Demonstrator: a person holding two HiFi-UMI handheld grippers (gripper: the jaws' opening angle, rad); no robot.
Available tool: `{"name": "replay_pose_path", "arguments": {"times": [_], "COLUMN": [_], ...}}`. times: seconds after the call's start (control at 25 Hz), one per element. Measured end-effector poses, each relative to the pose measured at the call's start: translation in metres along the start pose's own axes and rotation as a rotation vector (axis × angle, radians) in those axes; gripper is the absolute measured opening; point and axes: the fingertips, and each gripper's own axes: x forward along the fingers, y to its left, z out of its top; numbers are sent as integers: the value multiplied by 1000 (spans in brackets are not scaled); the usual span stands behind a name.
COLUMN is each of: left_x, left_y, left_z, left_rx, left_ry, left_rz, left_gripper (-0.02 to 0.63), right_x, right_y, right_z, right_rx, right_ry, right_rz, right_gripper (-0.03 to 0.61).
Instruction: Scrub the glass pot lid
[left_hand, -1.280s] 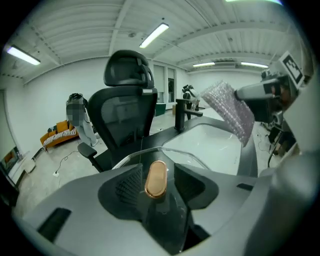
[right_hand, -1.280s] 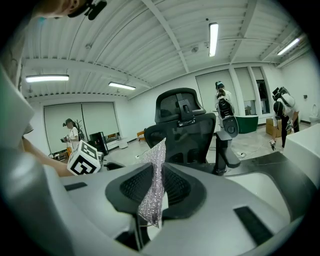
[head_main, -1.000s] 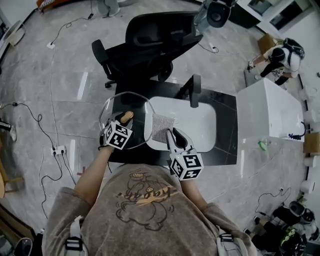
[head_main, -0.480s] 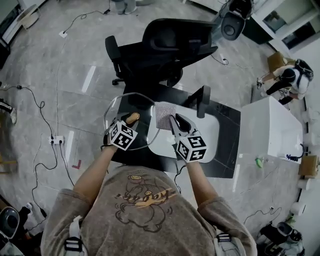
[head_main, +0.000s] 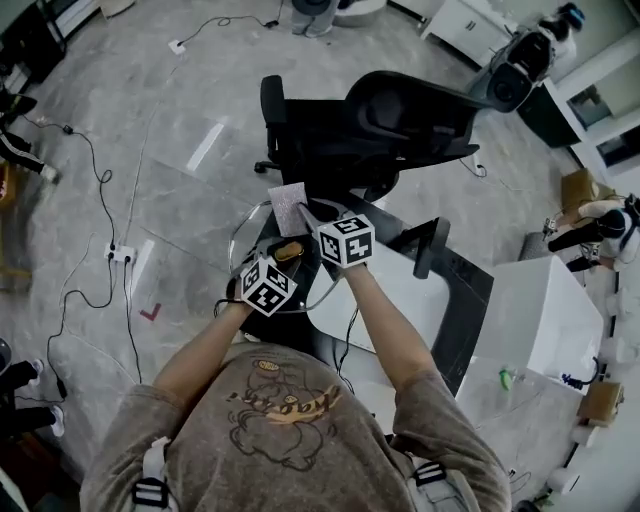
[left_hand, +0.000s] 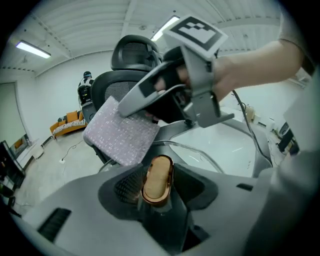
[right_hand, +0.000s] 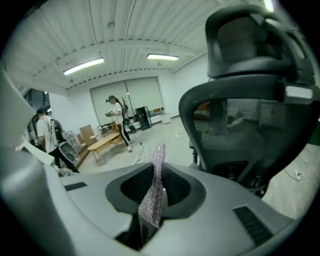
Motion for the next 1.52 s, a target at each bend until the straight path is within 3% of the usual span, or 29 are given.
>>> {"name": "replay_pose_path", "arguments": {"times": [0.24, 0.52, 0.76, 1.0, 1.52], "left_x": [-2, -2, -3, -3, -4], "left_y": [3, 2, 2, 3, 3], "left_z": [1, 1, 1, 2, 0], "left_rx": [-28, -34, -54, -47, -51], "left_ry": [-11, -18, -36, -35, -6], "left_rz": [27, 43, 48, 49, 30], "left_gripper": [192, 193, 196, 196, 201], "right_x": [73, 100, 108, 108, 98], "right_y": [37, 89, 105, 103, 55], "right_z": [-22, -53, -64, -71, -71], "right_rx": [-120, -308, -338, -321, -323], "right_ry": [211, 353, 438, 488, 472], "right_rz": [190, 406, 517, 534, 410], "right_gripper": [77, 72, 72, 71, 74]}}
